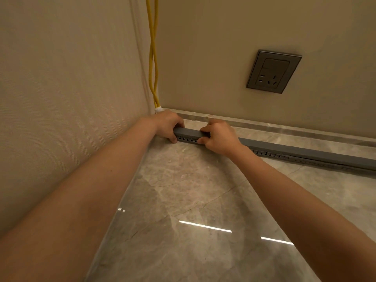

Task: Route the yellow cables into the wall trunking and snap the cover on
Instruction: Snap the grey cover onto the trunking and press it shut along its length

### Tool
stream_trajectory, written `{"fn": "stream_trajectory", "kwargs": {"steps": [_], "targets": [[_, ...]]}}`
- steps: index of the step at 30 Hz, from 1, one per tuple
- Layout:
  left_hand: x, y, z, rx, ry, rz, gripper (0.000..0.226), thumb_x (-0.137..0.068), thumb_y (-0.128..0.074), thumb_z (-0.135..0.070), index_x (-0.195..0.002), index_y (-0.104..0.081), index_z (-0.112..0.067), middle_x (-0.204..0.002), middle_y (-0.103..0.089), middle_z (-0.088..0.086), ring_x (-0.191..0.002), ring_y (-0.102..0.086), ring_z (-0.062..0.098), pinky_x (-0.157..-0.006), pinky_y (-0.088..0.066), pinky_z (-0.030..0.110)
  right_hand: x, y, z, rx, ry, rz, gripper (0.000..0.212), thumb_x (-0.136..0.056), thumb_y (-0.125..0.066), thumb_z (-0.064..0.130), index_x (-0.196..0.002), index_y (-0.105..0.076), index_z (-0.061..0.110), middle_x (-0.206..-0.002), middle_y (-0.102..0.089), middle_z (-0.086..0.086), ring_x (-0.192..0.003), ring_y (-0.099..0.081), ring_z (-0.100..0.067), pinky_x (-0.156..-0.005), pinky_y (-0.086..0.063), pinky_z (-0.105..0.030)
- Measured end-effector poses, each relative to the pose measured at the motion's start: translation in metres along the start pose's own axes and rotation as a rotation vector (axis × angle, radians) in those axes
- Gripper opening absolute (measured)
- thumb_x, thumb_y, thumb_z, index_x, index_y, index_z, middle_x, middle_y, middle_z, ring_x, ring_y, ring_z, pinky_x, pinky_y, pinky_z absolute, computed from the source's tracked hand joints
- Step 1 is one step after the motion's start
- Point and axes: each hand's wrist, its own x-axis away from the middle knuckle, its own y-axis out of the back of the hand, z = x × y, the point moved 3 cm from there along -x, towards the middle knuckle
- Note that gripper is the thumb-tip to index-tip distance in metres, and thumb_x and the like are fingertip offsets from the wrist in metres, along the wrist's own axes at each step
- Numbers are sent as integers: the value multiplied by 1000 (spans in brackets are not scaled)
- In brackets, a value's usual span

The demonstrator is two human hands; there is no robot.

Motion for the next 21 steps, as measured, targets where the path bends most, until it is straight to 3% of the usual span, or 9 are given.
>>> {"fn": "stream_trajectory", "kwargs": {"steps": [4,7,9,12,14,17,21], "targets": [[-1,5,-1,42,11,25,36,-86,-65,-29,-120,-64,-16,-116,-66,4,-93,-53,13,-84,-44,27,0,0,-1,-75,-93,6,34,-84,-65,34,-113,-69,18,-104,-66,-8,-99,-57,-25,-69,-45,-30],[-2,8,0,68,25,45,34,-88,-64,-25,-121,-65,-16,-119,-66,3,-102,-57,17,-89,-44,28,-7,2,0,-139,-192,84,34,-77,-72,32,-108,-71,18,-101,-70,-5,-98,-61,-22,-67,-41,-28],[-5,10,1,70,37,62,36,-85,-68,-21,-120,-66,-15,-118,-67,4,-107,-59,19,-90,-44,28,-13,3,-1,-234,-259,144,34,-73,-77,26,-105,-73,15,-97,-68,-4,-97,-61,-22,-71,-43,-28],[-12,13,-1,55,66,112,40,-81,-72,-18,-120,-66,-13,-117,-67,5,-98,-57,17,-88,-45,28,-18,3,-10,-524,-381,254,32,-73,-79,19,-102,-72,8,-92,-62,1,-98,-54,-17,-82,-40,-27],[-18,16,-2,65,98,150,41,-80,-74,-16,-120,-66,-11,-116,-66,5,-95,-54,16,-87,-44,28,-20,0,-15,-651,-427,285,29,-75,-78,24,-99,-72,7,-105,-65,1,-111,-55,-19,-91,-39,-27],[-24,18,-4,57,121,192,42,-78,-75,-16,-119,-65,-10,-105,-61,2,-103,-56,20,-92,-45,29,-27,-2,-15,-576,-451,283,43,-79,-74,29,-113,-67,5,-126,-60,-7,-121,-53,-24,-95,-40,-30],[-27,15,1,84,152,224,41,-75,-78,-16,-114,-65,-11,-99,-56,-2,-97,-52,16,-91,-44,30,-37,0,-5,-366,-454,334,52,-84,-67,28,-126,-53,1,-132,-53,-11,-120,-52,-27,-90,-43,-30]]}}
